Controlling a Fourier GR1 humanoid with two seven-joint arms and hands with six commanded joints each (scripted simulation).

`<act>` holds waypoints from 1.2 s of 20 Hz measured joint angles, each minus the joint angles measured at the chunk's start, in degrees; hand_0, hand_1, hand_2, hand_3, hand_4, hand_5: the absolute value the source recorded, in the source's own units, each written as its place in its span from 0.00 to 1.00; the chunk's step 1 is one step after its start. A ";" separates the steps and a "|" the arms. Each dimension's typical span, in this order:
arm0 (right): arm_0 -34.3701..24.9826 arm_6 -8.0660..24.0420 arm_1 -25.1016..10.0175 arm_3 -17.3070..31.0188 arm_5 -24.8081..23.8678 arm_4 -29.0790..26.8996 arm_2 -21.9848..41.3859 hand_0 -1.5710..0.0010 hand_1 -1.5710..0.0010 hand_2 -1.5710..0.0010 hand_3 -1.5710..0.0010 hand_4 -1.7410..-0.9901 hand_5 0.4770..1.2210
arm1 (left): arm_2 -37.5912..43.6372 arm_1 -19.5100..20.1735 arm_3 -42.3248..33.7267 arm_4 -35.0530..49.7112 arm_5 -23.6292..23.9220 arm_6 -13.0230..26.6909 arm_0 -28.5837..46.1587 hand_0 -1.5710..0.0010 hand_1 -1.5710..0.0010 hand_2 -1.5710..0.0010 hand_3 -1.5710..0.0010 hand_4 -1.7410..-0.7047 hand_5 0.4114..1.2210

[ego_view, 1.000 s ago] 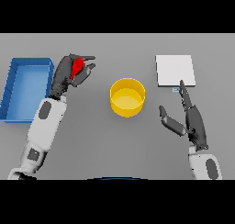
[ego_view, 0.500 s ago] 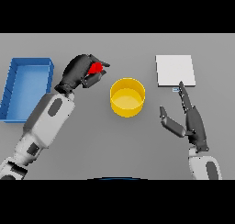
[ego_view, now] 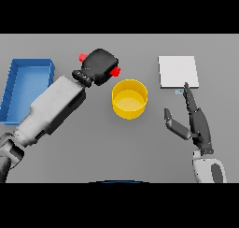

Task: Pick up the red beaker and tilt it to pour out 1 green nut into yellow bowl. Pick up the yellow bowl and place it on the metallic measuring scale.

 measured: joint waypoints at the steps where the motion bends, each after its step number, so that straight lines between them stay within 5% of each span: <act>1: -0.42 0.54 0.23 -0.25 -0.08 0.14 0.24 1.00 1.00 1.00 1.00 0.65 0.28 | -1.76 0.07 1.20 -1.28 -1.53 -0.54 -1.68 0.00 0.00 0.00 0.00 0.10 0.99; 11: -0.36 0.97 1.44 0.71 -1.93 1.88 0.66 1.00 1.00 1.00 1.00 0.73 0.23 | -16.22 -1.70 8.18 -9.28 -11.92 -3.16 -13.13 0.00 0.00 0.00 0.00 0.01 1.00; 24: -0.58 1.86 0.93 0.64 -3.05 3.34 0.48 1.00 1.00 1.00 1.00 0.78 0.21 | -34.16 -4.96 14.16 -19.53 -8.86 -6.72 -21.52 0.00 0.00 0.00 0.00 0.01 1.00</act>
